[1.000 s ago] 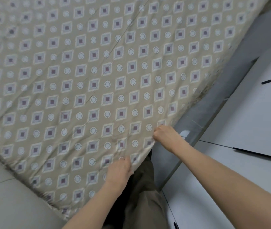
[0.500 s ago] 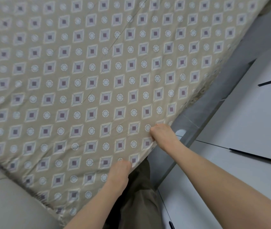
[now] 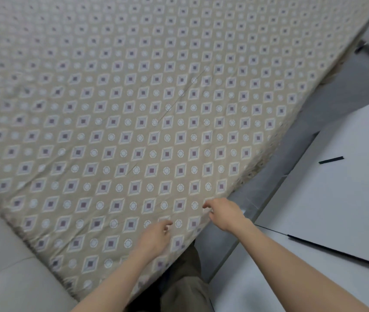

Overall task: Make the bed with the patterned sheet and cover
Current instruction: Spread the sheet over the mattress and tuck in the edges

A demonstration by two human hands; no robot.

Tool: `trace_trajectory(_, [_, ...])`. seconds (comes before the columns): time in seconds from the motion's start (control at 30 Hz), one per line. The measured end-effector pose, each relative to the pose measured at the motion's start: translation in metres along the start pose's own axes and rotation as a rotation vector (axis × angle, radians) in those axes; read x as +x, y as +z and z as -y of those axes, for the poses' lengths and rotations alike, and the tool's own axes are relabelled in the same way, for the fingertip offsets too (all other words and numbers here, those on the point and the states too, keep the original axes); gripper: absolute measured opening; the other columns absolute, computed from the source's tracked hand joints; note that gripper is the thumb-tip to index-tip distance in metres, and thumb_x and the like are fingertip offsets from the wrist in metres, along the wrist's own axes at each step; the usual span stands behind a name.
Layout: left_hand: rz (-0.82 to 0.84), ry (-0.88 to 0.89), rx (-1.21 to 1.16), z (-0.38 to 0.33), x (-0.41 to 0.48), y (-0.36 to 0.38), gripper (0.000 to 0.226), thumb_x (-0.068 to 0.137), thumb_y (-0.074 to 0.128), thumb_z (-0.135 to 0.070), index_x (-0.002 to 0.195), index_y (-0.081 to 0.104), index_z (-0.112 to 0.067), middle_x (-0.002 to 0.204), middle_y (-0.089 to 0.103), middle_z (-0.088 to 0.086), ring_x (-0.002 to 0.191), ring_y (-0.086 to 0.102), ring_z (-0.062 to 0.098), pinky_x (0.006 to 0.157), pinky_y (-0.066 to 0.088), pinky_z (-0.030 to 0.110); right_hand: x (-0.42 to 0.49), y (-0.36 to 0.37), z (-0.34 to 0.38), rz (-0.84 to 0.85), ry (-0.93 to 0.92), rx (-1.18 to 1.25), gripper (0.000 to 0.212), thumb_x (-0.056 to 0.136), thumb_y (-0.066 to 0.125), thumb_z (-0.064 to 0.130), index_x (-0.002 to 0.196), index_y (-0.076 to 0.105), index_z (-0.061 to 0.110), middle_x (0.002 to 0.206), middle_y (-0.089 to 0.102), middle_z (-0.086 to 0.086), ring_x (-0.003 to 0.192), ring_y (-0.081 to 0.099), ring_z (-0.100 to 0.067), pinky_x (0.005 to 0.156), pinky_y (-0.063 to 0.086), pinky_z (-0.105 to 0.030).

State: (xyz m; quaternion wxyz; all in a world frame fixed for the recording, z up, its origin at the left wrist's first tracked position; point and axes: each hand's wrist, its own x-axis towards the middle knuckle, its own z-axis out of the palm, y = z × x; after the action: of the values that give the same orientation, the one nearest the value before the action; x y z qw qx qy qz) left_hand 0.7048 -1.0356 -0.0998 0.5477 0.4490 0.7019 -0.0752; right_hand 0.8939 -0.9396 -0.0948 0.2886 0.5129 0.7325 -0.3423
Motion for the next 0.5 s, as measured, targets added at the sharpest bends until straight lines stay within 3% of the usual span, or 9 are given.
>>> trace_trajectory(0.1, [-0.131, 0.031, -0.12, -0.026, -0.015, -0.045, 0.036, 0.099, 0.038, -0.021, 0.133, 0.049, -0.022, 0.129, 0.058, 0.0, 0.105, 0.059, 0.018, 0.081, 0.044, 0.025, -0.013, -0.039, 0.008, -0.051, 0.002, 0.035, 0.038, 0.098, 0.038, 0.018, 0.134, 0.05, 0.025, 0.135, 0.053, -0.002, 0.119, 0.053, -0.022, 0.092, 0.048, -0.036])
trace_trajectory(0.23, [-0.26, 0.069, -0.214, -0.056, -0.042, -0.104, 0.034, 0.098, 0.04, -0.021, 0.129, 0.053, -0.022, 0.127, 0.06, 0.0, 0.105, 0.059, 0.017, 0.084, 0.045, 0.027, -0.04, -0.103, 0.02, -0.135, -0.021, 0.052, 0.038, 0.098, 0.038, 0.018, 0.134, 0.051, 0.023, 0.132, 0.057, 0.0, 0.115, 0.056, -0.021, 0.089, 0.047, -0.033])
trace_trajectory(0.5, [-0.4, 0.159, -0.416, -0.086, -0.106, -0.182, 0.033, 0.096, 0.044, -0.018, 0.127, 0.055, -0.021, 0.123, 0.06, 0.002, 0.096, 0.059, 0.014, 0.076, 0.048, 0.031, -0.088, -0.195, 0.042, -0.283, -0.017, 0.09, 0.036, 0.098, 0.037, 0.02, 0.13, 0.053, 0.024, 0.122, 0.063, 0.0, 0.095, 0.063, -0.019, 0.08, 0.053, -0.035])
